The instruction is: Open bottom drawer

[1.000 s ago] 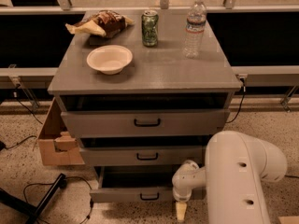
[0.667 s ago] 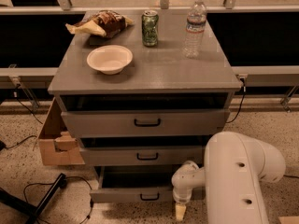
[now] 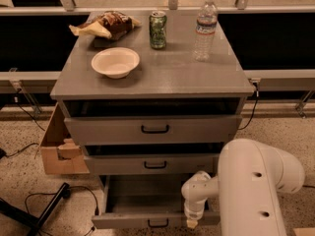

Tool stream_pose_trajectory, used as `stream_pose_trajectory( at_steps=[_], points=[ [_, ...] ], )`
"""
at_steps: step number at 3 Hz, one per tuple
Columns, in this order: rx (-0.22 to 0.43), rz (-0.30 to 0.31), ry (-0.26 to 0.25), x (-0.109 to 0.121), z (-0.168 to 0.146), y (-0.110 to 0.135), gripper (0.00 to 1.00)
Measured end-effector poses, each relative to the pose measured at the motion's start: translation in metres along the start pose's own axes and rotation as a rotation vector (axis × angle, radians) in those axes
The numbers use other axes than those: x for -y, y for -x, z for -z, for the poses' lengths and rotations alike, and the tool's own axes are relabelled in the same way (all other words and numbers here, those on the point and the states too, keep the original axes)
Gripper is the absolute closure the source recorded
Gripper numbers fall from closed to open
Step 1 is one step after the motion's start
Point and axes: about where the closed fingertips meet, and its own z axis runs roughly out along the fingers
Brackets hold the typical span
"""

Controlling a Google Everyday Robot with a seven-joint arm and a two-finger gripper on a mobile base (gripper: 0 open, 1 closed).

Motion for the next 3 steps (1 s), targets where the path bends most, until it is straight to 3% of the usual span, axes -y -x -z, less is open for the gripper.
stream_pose_trajectory(
  at_steps=[1, 2, 3],
  points=[
    [0.000, 0.000, 0.000, -0.001, 0.004, 0.000, 0.88],
    [0.000, -0.033, 0.010, -0.016, 0.009, -0.004, 1.00],
    [0.007, -0.060, 0.010, -0.029, 0.016, -0.005, 1.00]
  ],
)
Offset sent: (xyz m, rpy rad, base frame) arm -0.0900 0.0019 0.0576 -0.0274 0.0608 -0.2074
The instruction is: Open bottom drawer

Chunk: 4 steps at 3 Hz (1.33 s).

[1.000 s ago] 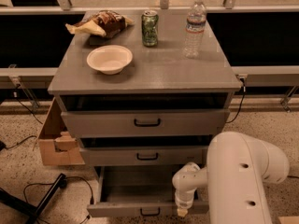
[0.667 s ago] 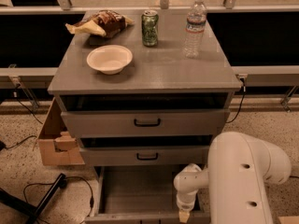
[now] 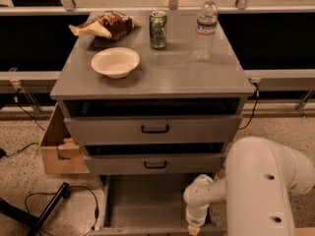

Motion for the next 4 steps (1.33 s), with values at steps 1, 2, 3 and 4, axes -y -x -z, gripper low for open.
stream_pose_trajectory(
  at_steps=[1, 2, 3, 4],
  points=[
    [0.000, -0.019, -0.003, -0.012, 0.004, -0.003, 1.00],
    [0.094, -0.011, -0.095, -0.039, 0.051, 0.018, 1.00],
    [0.080, -0.002, -0.182, -0.103, 0.089, -0.011, 0.97],
    [0.083, 0.003, -0.168, -0.122, 0.081, -0.012, 0.75]
  ],
)
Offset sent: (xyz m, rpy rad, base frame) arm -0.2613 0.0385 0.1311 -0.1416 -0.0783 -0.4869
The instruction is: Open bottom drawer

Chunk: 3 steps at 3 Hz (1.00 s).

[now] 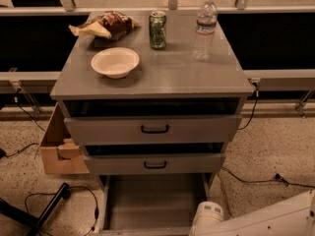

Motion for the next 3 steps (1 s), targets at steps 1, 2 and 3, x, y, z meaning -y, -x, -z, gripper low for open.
stream_pose_trajectory(
  at_steps=[1, 2, 3],
  points=[
    [-0.019, 0.029, -0.030, 0.024, 0.000, 0.013, 0.52],
    [-0.033, 0.104, -0.084, 0.068, -0.009, 0.038, 0.53],
    [-0.027, 0.158, -0.112, 0.108, -0.023, 0.063, 0.76]
  ],
)
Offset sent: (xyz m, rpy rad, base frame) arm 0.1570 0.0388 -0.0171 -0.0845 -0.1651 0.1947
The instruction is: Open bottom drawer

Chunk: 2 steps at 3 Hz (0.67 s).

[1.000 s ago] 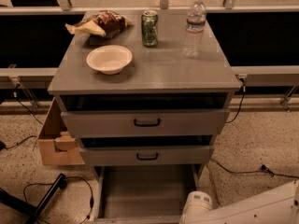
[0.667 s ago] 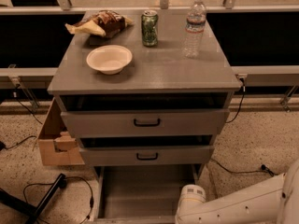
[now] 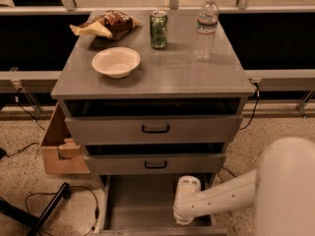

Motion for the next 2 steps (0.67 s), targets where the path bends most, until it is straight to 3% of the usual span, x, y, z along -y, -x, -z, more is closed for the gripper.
stream_pose_trajectory(
  at_steps=[1, 2],
  points=[
    [0.013, 0.020, -0.007, 0.026, -0.027, 0.007, 0.98],
    [0.034, 0.026, -0.011, 0.042, -0.051, 0.006, 1.00]
  ],
)
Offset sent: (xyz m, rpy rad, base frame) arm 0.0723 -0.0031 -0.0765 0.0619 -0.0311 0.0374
